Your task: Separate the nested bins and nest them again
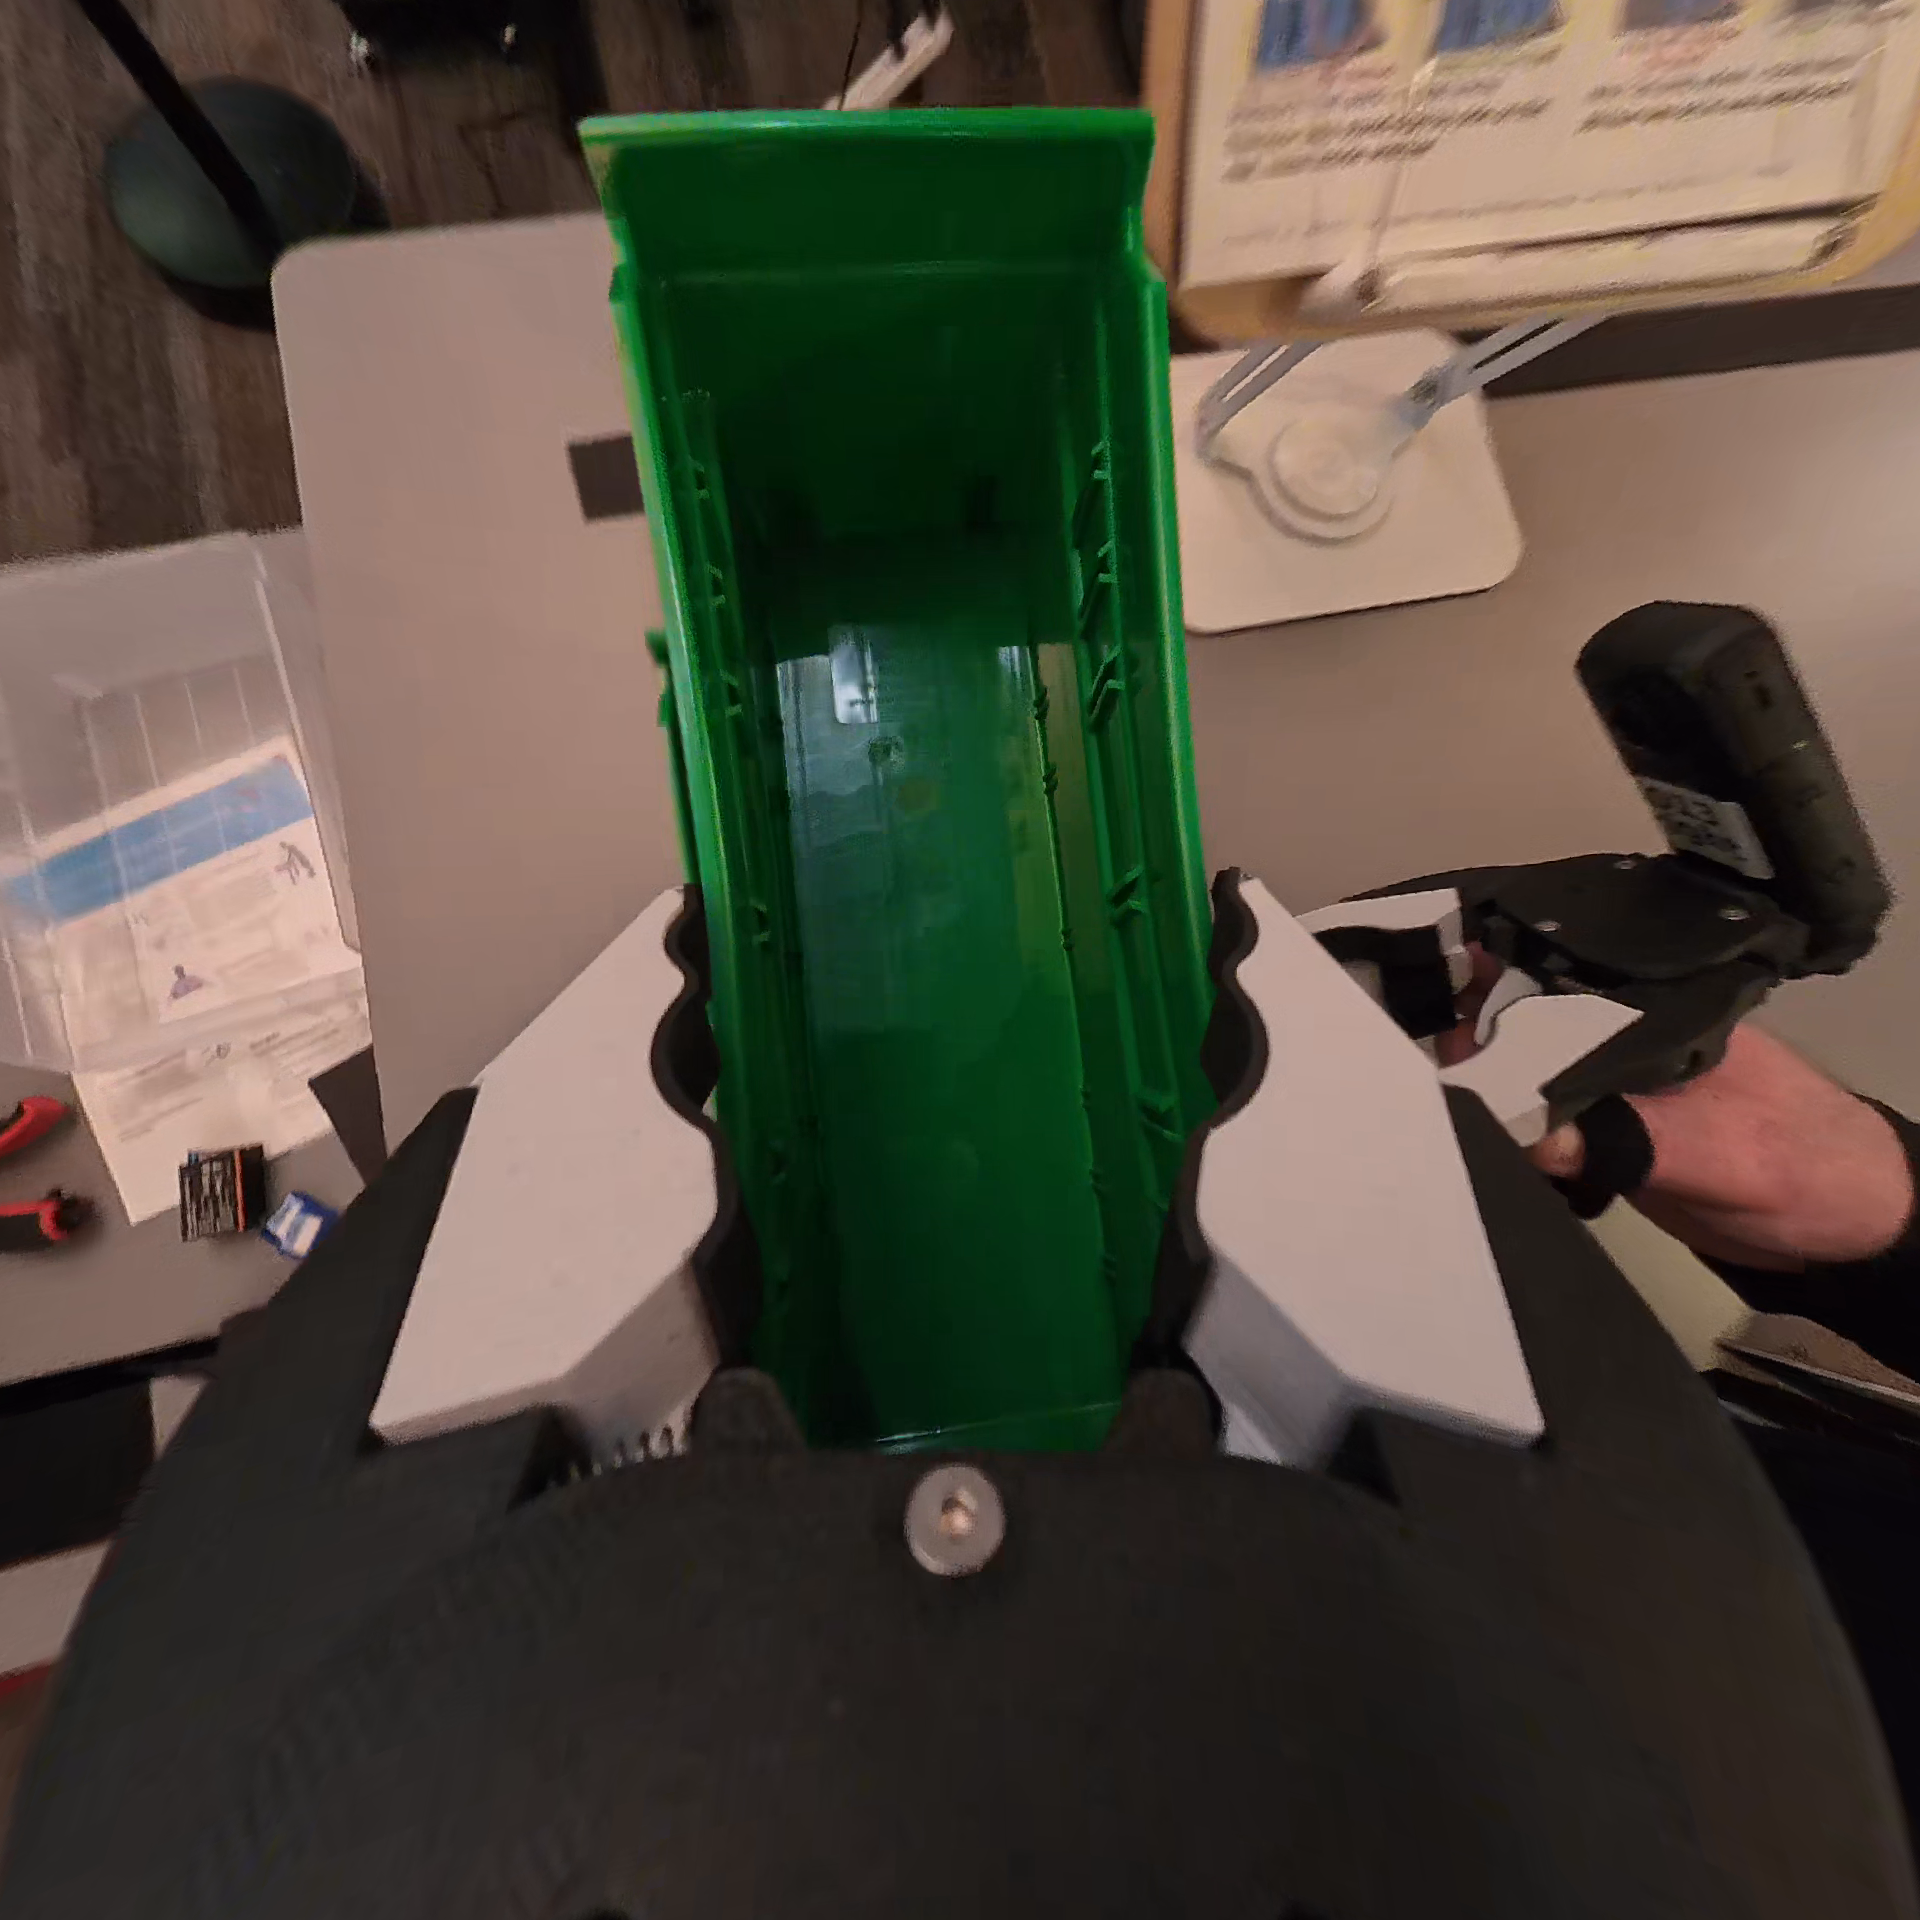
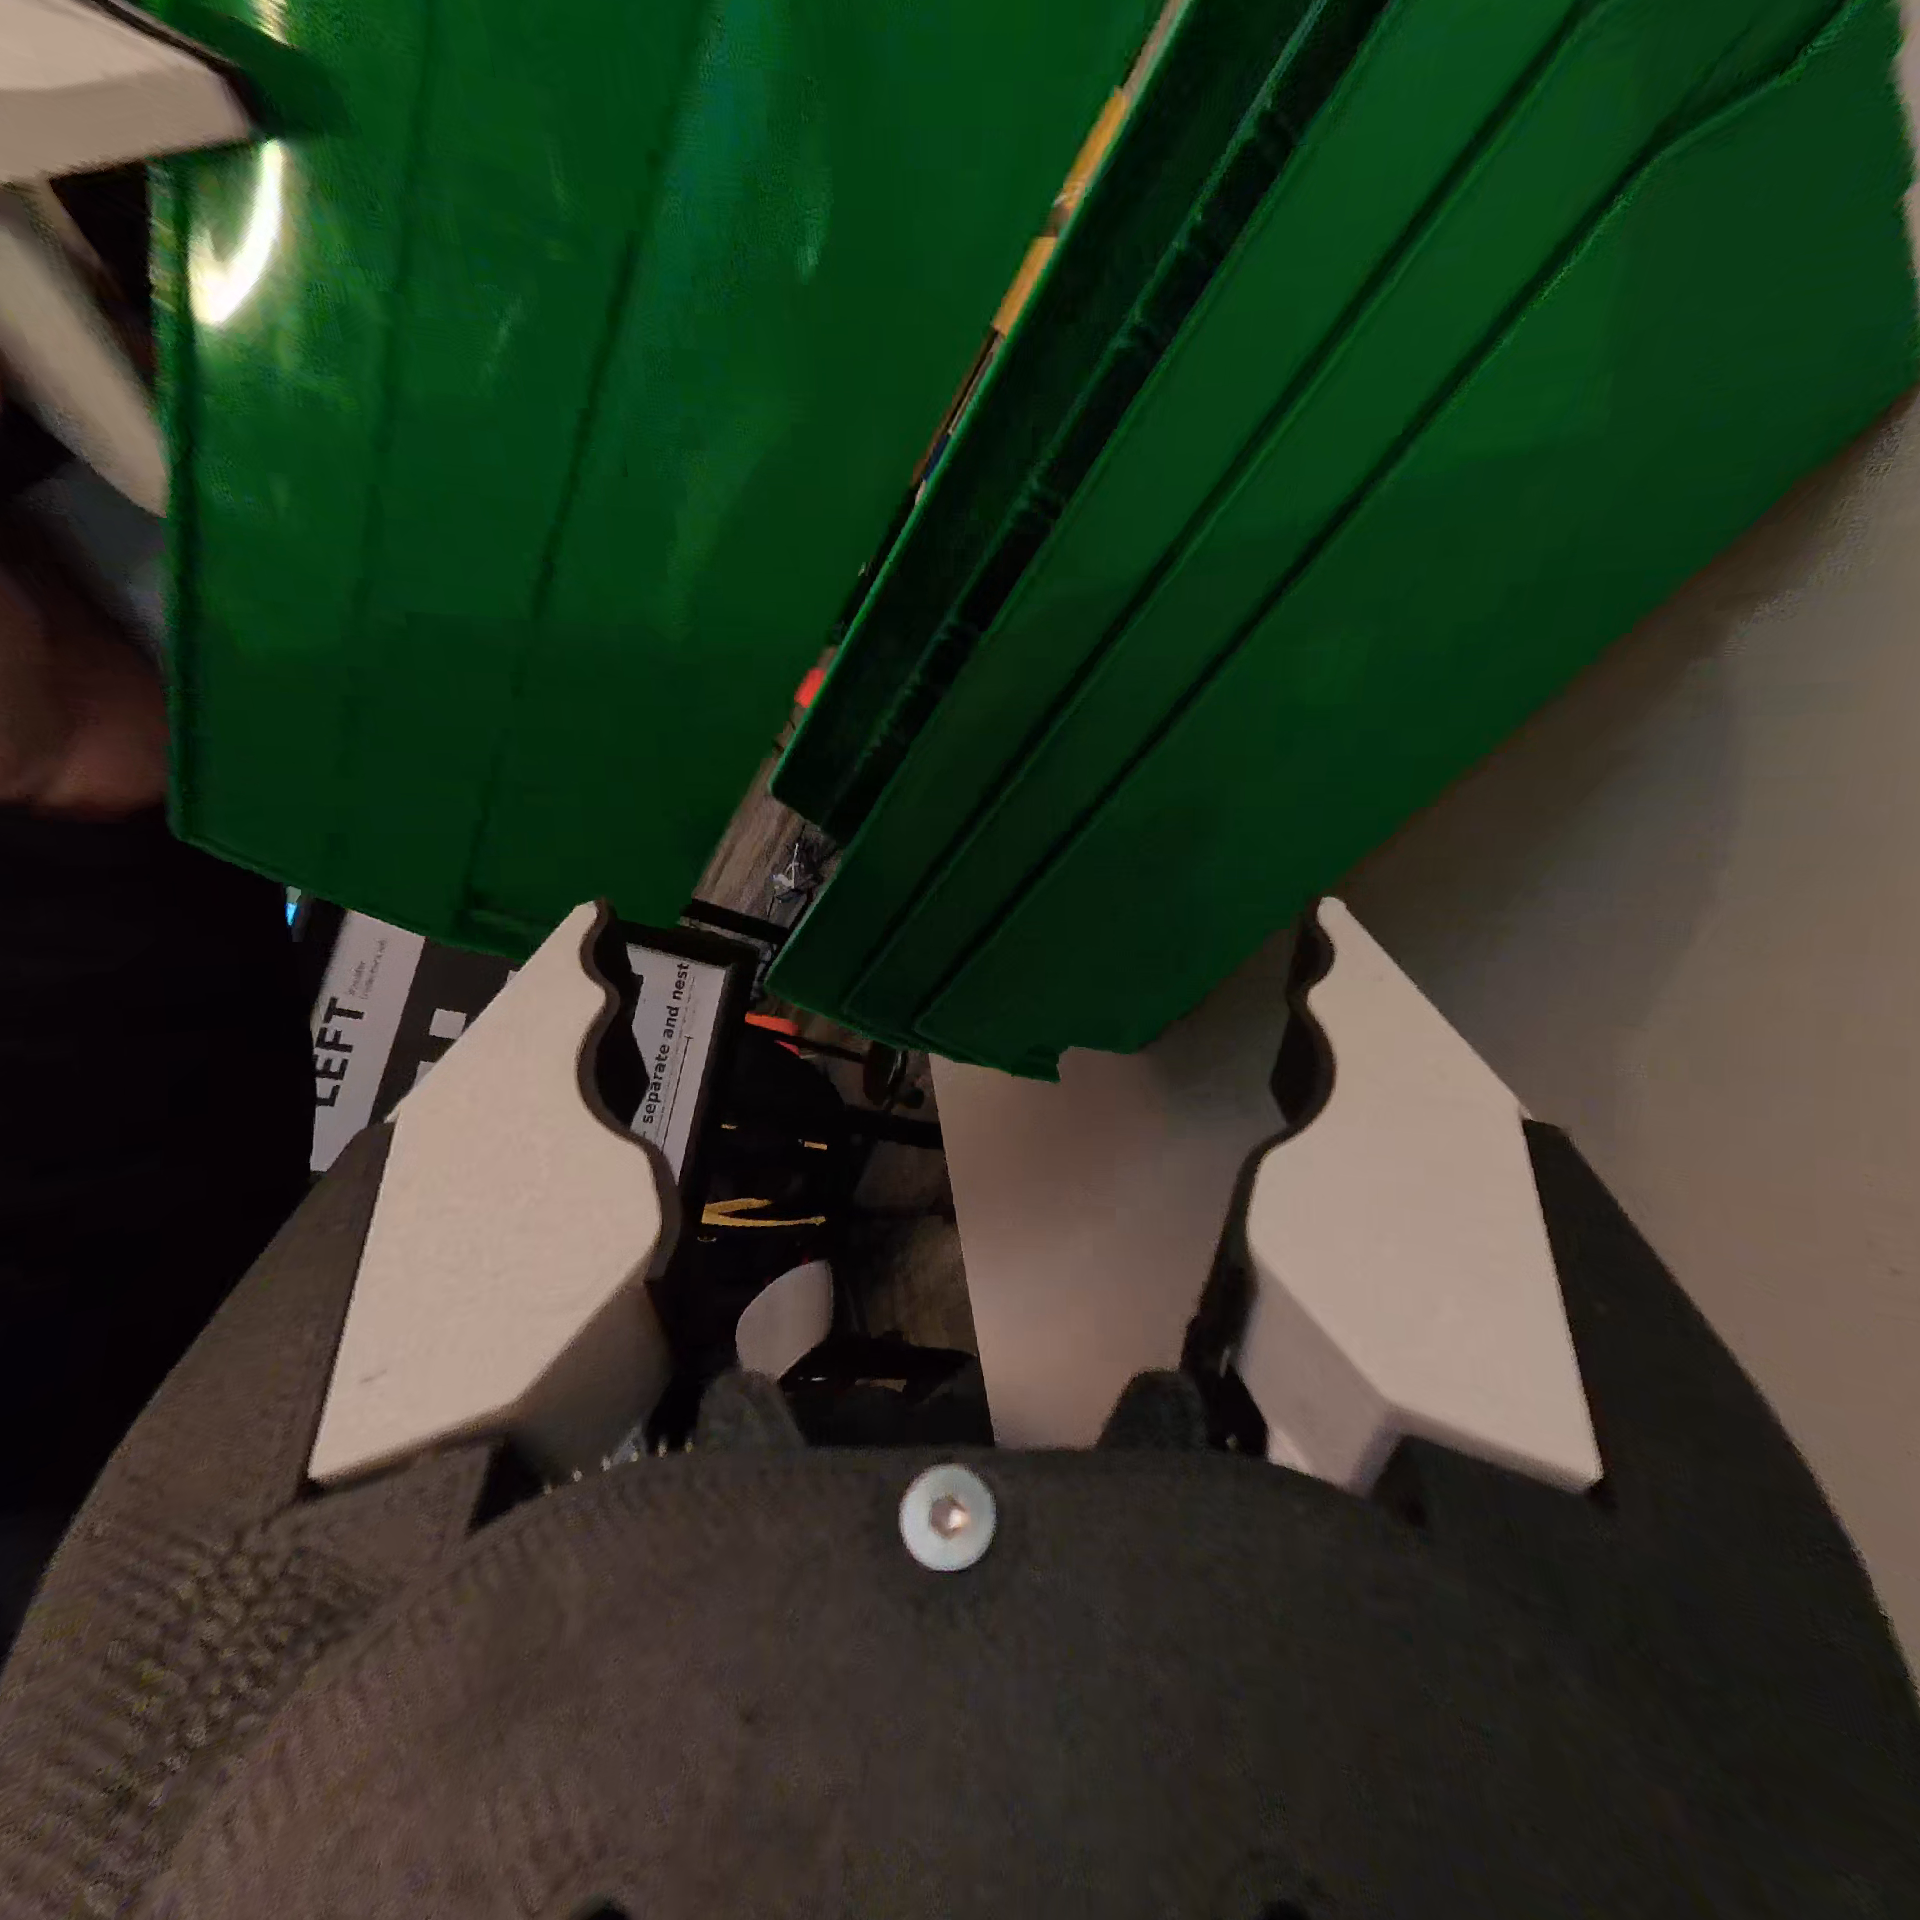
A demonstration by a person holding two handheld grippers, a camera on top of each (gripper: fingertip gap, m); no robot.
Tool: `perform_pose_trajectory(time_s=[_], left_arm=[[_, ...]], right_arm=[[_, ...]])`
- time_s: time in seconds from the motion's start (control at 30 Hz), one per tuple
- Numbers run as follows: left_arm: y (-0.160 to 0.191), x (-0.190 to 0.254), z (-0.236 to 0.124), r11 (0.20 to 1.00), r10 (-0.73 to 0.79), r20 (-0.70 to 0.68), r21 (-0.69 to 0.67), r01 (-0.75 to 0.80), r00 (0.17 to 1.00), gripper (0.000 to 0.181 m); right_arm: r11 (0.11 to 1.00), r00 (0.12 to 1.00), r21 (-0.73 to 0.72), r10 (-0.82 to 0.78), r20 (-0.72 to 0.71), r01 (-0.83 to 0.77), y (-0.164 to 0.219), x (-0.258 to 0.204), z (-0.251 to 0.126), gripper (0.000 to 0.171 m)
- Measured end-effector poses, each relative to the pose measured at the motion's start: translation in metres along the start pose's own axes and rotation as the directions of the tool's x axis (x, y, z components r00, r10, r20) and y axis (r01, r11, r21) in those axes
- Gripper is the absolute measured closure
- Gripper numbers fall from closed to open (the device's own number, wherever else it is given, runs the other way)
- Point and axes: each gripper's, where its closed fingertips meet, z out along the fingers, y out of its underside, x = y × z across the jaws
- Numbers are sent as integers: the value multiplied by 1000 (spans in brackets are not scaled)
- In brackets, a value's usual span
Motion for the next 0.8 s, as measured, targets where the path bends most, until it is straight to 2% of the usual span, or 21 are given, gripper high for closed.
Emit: perform_pose_trajectory(time_s=[0.13,0.23,0.37,0.47,0.6,0.7,0.8], left_arm=[[-37,46,-22,994,63,-72,94,-56,995,86],[-43,96,-11,992,83,-167,107,-65,983,84],[-13,158,40,991,128,-243,52,-119,962,86],[24,182,85,995,87,-295,-12,-95,951,86],[75,179,139,995,12,-264,-95,-39,965,85],[98,167,157,993,-73,-230,-105,50,971,81],[114,153,162,992,-87,-171,-109,69,981,78]], right_arm=[[998,1000,65,-11,27,10,-3,-12,-47,48],[989,1000,149,-18,7,17,-5,-12,-96,48],[979,998,204,-6,-56,17,7,6,-154,49],[979,993,202,39,-114,-15,28,28,-181,48],[979,981,193,102,-168,-69,53,58,-191,50],[979,979,182,123,-164,-93,64,64,-183,50],[983,982,159,118,-147,-94,66,62,-168,50]])
